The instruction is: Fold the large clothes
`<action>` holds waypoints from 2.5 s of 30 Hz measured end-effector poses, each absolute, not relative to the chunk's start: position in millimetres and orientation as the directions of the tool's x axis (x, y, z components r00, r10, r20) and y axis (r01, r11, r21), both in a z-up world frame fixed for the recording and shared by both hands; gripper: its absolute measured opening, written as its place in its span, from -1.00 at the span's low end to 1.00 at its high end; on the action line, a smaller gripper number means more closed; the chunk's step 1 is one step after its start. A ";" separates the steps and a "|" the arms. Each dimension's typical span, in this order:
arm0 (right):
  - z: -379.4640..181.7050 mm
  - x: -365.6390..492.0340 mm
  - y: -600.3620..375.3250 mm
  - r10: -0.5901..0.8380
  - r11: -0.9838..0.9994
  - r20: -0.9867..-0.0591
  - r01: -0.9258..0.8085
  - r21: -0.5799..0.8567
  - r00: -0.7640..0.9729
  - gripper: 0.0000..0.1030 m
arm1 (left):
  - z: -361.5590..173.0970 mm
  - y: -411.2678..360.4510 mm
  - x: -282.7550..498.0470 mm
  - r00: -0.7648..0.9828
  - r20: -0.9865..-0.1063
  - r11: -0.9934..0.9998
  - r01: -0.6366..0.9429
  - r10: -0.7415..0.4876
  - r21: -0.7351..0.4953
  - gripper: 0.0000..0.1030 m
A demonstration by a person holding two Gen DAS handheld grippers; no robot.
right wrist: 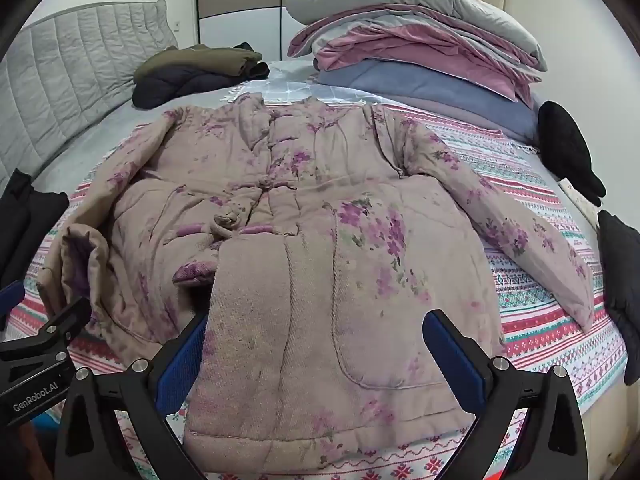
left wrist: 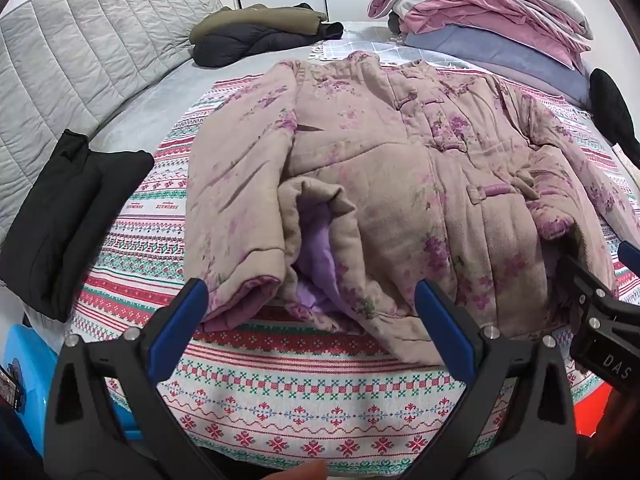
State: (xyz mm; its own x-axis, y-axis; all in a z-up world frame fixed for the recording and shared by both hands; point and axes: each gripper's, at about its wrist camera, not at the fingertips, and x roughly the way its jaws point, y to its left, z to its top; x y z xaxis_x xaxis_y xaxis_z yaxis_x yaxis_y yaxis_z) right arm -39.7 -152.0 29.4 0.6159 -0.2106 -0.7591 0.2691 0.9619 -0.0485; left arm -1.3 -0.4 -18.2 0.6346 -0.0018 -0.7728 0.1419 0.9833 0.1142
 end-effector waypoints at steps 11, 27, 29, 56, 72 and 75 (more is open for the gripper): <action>31.4 -42.1 -151.7 -0.211 0.962 -0.759 0.267 -0.051 0.616 1.00 | -15.9 -4.2 -0.5 0.634 -0.774 0.983 0.144 -0.001 0.116 0.98; 27.0 -39.2 -153.8 -0.211 0.962 -0.759 0.270 -0.049 0.616 1.00 | -15.8 -7.8 1.0 0.636 -0.772 0.983 0.138 0.006 0.121 0.98; 26.6 -39.2 -154.1 -0.211 0.962 -0.759 0.269 -0.049 0.616 1.00 | -16.2 -8.0 1.2 0.635 -0.772 0.983 0.138 0.004 0.119 0.98; 26.3 -43.0 -156.1 -0.209 0.962 -0.749 0.271 -0.041 0.628 1.00 | -18.1 -7.6 3.6 0.673 -0.739 0.980 0.164 -0.030 0.110 0.98; 60.3 -20.8 -169.9 -0.135 0.962 -0.654 0.256 0.094 0.744 1.00 | -54.6 38.3 31.0 0.609 -0.778 0.963 0.268 -0.153 0.020 0.97; 43.4 -16.4 -172.3 -0.066 0.956 -0.672 0.240 0.170 0.738 1.00 | -62.4 37.0 32.9 0.621 -0.777 0.964 0.255 -0.098 0.082 0.77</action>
State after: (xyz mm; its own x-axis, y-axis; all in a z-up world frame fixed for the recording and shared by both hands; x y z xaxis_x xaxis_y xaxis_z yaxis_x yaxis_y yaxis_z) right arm -16.4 -172.3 43.4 0.7375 -0.0663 -0.6720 0.2405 0.9557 0.1697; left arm 32.9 37.0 -62.4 0.6212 -0.0983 -0.7775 0.2548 0.9636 0.0817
